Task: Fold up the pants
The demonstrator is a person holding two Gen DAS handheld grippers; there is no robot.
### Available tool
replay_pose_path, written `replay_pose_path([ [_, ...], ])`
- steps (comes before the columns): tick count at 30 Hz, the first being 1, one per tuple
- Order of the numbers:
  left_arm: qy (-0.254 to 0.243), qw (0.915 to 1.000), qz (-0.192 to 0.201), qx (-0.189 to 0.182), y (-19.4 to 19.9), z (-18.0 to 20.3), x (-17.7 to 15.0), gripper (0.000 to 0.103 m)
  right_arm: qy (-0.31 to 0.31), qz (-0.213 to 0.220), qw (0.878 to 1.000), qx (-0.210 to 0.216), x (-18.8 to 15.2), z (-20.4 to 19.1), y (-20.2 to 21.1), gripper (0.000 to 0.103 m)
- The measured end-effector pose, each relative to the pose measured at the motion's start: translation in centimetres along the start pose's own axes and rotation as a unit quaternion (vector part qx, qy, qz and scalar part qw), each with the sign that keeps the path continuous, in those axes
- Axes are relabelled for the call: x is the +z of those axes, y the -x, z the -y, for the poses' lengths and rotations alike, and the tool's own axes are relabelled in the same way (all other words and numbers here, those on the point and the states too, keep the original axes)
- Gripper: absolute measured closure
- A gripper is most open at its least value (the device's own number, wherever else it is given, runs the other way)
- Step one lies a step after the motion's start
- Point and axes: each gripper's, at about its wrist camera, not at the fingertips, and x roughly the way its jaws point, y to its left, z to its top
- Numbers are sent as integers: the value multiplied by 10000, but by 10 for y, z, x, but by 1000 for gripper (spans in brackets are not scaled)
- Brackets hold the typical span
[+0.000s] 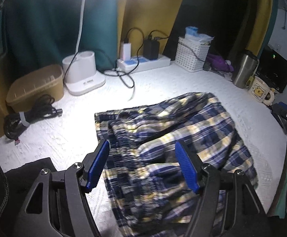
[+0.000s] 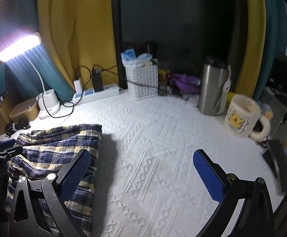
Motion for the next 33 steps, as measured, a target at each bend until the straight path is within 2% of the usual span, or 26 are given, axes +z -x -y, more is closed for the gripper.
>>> replay_pose_path([
  [4,142,9997,-184,-52,-14,-14,-5,34,-138,-315,9990,284,-9,-5,-26,0],
  [8,207,9992,-268,-232,-20,-21,-8,34,-169,-634,9961,584,-18,-14,-53,6],
  [11,123,9993,-219,-280,-21,-21,-5,34,-146,-715,9945,750,-20,-21,-67,9],
  [15,47,9995,-136,-286,-24,-24,3,36,-46,-736,9929,933,-14,-33,-84,18],
  [16,27,9995,-126,-279,-25,-24,5,39,-27,-742,9925,969,-12,-35,-87,20],
  [18,26,9993,-175,-318,-30,-27,8,57,14,-765,9914,1060,-9,-40,-96,30],
  [20,-11,9991,-220,-365,-34,-27,8,69,51,-793,9900,1165,-6,-44,-106,33],
  [24,-79,9993,-184,-323,-34,-26,10,77,86,-866,9870,1349,0,-50,-122,43],
  [33,-92,9996,-147,-205,-41,-29,18,79,96,-1014,9833,1508,1,-55,-140,44],
])
